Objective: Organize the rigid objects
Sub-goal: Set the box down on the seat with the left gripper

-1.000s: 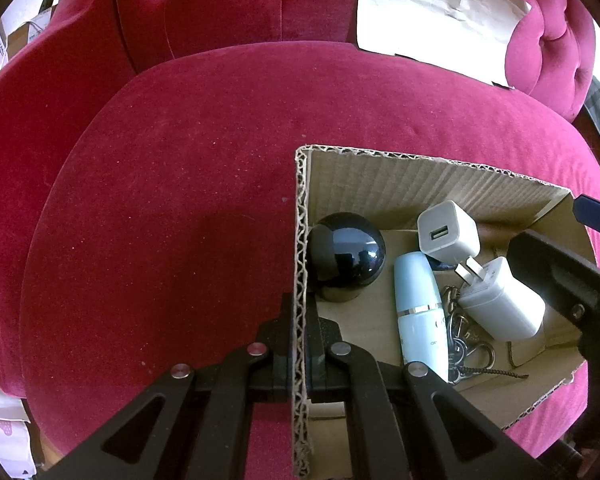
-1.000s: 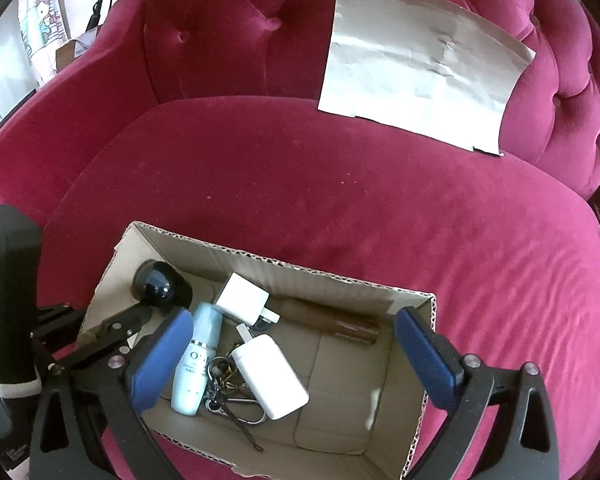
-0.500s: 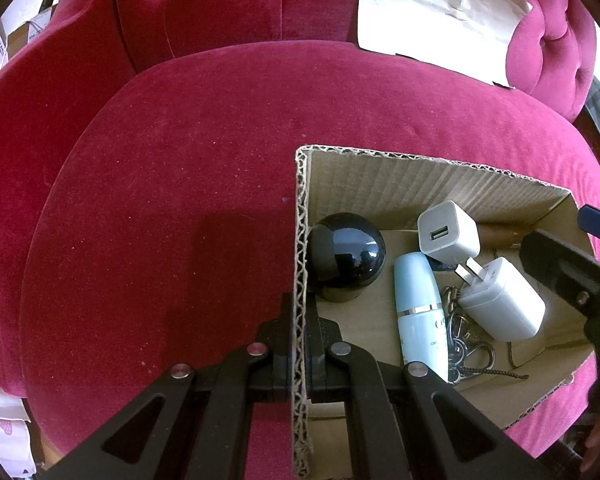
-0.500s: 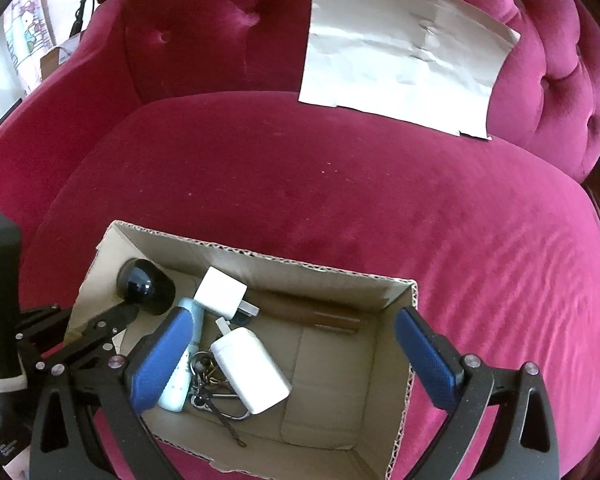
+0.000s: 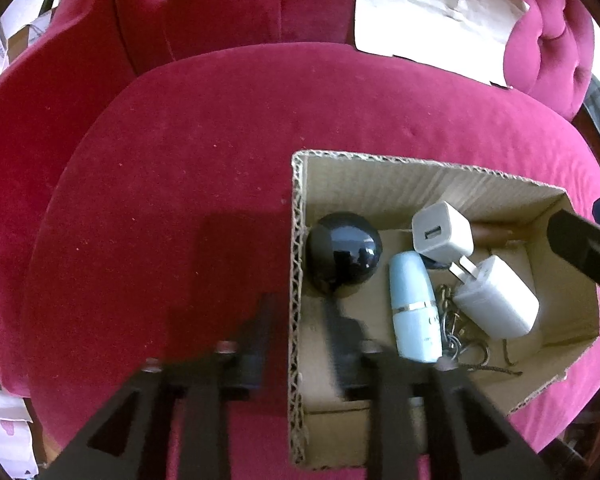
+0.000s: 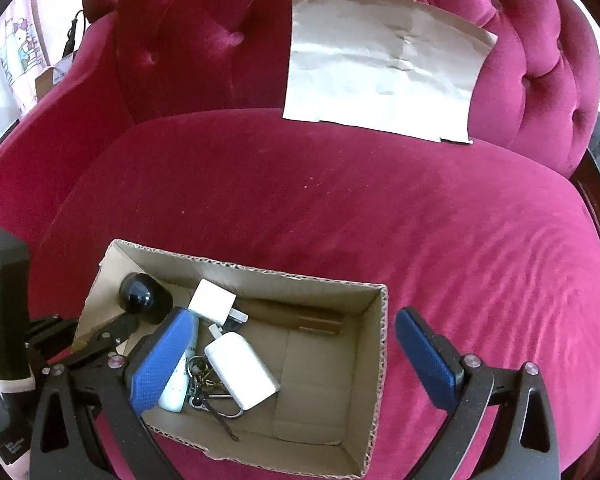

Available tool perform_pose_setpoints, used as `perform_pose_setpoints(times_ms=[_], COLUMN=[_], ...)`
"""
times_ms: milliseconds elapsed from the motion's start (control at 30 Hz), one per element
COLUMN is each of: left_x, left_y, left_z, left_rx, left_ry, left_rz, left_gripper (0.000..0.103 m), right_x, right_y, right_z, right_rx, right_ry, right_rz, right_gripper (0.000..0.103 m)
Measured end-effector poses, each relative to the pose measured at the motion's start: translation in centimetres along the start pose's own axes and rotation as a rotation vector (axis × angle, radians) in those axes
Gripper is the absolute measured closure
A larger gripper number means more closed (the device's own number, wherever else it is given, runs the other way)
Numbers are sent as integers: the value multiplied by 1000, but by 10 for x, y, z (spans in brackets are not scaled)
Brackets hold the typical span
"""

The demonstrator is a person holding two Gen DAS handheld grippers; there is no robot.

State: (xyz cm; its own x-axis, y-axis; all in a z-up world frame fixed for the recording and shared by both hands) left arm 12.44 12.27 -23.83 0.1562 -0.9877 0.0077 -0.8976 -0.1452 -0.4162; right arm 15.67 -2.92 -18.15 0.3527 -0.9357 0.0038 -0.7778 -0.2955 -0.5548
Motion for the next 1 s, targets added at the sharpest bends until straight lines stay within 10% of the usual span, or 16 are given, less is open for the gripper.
perform_pose_setpoints(times_ms=[333,1000], left_x=[3,27], left_y=[2,20], left_z=[-22,-114], left_rx=[26,64], left_ry=[-16,-24], left_rz=[14,59], left_gripper=[1,0], right_x=[9,12], right_y=[7,28], right_z=[-19,-100], right_rx=[-6,8], right_ry=[32,31], right_rz=[15,54], right_gripper=[0,0])
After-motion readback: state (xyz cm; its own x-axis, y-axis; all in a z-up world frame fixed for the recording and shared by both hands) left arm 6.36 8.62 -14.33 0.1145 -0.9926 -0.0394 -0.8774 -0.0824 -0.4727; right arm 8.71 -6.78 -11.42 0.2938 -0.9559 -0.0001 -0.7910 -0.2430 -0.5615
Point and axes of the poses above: each gripper's, at about its wrist camera, not at the fingertips, and z roughly the way its jaws point, x to its right, y to its underside, the point moved 6 cm from there along z, roughly the way its jaws point, and after that the axes turned 5 degrees about -z, right-handed, at the moved point
